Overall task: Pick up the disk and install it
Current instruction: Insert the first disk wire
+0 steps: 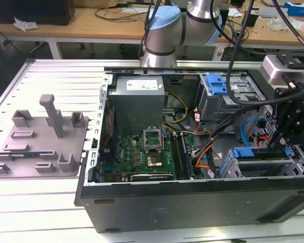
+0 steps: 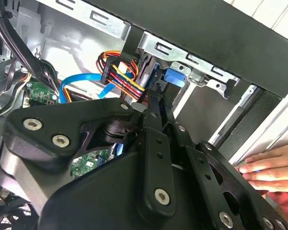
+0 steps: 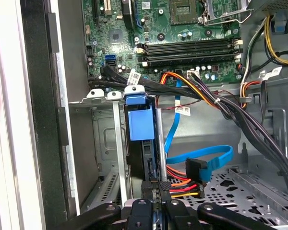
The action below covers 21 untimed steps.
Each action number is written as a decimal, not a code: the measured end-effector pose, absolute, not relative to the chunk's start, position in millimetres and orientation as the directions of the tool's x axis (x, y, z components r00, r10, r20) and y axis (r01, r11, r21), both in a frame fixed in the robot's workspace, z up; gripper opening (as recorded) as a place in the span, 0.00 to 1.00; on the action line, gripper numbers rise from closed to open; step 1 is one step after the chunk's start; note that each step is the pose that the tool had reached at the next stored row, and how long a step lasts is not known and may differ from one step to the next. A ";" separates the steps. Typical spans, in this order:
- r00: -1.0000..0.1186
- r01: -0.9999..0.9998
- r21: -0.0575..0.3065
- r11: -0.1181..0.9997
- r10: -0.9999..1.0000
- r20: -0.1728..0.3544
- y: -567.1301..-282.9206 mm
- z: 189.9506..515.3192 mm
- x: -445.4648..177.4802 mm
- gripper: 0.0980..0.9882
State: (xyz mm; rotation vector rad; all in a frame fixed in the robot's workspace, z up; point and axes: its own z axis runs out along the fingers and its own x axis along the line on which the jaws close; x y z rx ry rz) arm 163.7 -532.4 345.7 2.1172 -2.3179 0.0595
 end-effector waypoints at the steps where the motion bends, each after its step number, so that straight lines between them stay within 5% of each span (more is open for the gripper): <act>1: -0.091 -0.996 -0.027 0.090 -0.996 0.027 -532.4 345.4 163.7 0.07; 21: -0.091 -0.996 -0.027 0.090 -0.996 0.027 -532.5 341.0 164.2 0.07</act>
